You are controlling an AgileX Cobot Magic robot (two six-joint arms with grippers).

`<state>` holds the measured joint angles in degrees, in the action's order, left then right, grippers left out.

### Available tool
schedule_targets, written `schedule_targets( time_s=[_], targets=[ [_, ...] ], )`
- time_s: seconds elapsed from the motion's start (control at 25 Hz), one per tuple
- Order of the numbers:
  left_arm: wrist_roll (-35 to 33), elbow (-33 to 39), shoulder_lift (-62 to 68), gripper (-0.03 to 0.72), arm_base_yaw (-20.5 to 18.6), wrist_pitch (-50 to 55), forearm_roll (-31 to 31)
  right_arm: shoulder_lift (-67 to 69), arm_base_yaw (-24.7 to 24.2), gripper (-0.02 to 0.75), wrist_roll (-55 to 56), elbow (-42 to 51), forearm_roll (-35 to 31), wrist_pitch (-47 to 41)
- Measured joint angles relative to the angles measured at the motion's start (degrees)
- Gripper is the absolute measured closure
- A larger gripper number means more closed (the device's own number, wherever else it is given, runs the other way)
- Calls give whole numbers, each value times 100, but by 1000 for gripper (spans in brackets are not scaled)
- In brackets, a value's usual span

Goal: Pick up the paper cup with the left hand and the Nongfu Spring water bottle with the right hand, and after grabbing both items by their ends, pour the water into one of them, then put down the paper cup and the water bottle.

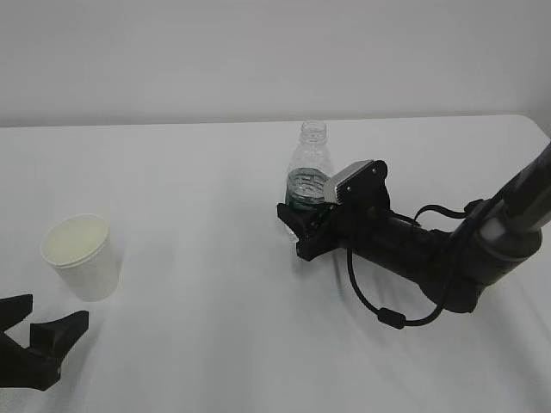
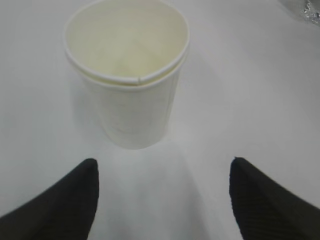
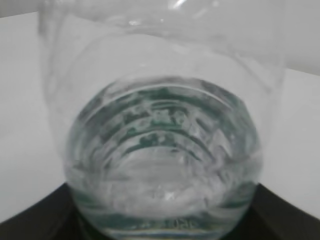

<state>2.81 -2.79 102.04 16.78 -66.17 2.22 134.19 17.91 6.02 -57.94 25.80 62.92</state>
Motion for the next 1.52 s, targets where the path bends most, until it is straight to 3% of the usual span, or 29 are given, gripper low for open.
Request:
schedule_targets(
  time_s=[1.0, 1.52],
  targets=[
    [-56, 0, 0, 101, 0, 0, 0, -510, -11, 274, 10, 670, -42, -53],
    [-56, 0, 0, 101, 0, 0, 0, -1035, -346, 277, -204, 1448, -32, 29]
  ],
)
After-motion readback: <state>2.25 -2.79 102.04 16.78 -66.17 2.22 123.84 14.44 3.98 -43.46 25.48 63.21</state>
